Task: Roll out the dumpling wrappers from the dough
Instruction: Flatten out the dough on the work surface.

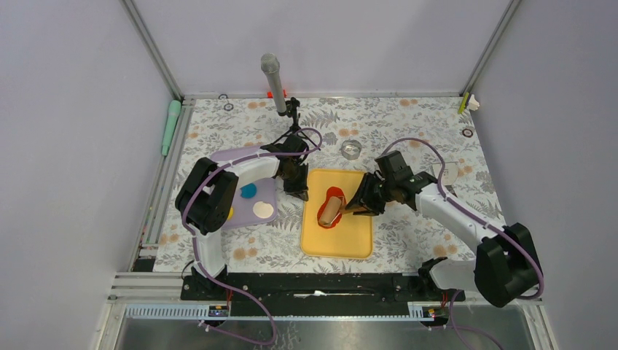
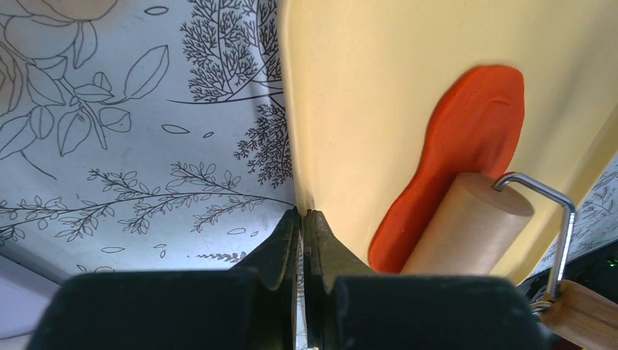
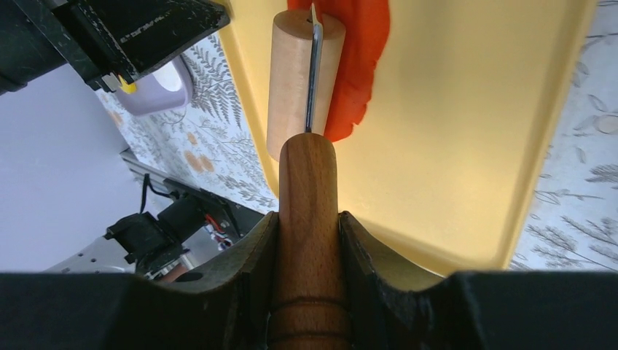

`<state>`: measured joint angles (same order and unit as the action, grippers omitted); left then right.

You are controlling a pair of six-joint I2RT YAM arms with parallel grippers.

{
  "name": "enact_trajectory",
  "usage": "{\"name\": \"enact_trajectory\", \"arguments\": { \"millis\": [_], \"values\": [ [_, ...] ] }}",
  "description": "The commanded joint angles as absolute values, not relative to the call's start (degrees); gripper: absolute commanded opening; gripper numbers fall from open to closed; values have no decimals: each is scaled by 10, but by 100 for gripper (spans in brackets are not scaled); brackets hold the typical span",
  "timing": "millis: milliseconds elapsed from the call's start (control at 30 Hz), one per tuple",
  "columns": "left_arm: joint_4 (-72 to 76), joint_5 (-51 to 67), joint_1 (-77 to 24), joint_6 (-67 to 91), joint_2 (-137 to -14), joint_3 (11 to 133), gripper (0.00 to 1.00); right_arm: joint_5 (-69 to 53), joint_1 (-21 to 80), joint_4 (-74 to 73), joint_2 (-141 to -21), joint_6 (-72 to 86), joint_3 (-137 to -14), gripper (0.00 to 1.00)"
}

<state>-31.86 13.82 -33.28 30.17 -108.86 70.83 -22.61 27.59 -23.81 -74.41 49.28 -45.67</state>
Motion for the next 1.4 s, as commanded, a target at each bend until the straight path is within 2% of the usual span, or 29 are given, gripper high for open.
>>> {"name": "enact_trajectory", "arguments": {
  "millis": [0,133,467,567,800,1033,1167,1367],
  "values": [
    [-349,134,-337,278,-1105,710,0,-105,257,-345,-701,451,-469,0],
    [-345,137,-337,281,-1106,709,0,-112,251,-348,-701,453,-464,0],
    [-344,138,-337,281,-1101,706,0,-143,252,-222,-791,501,-451,0],
    [-344,138,-337,280,-1100,706,0,-132,251,-247,-788,490,-445,0],
    [-343,141,-337,280,-1102,705,0,-93,218,-333,-695,456,-438,0],
    [-344,140,-337,279,-1099,704,0,-130,217,-248,-804,467,-474,0],
    [-344,144,-337,279,-1102,704,0,-114,217,-207,-821,483,-489,0],
    [-347,140,-338,277,-1100,707,0,-92,217,-248,-795,456,-469,0]
  ]
}}
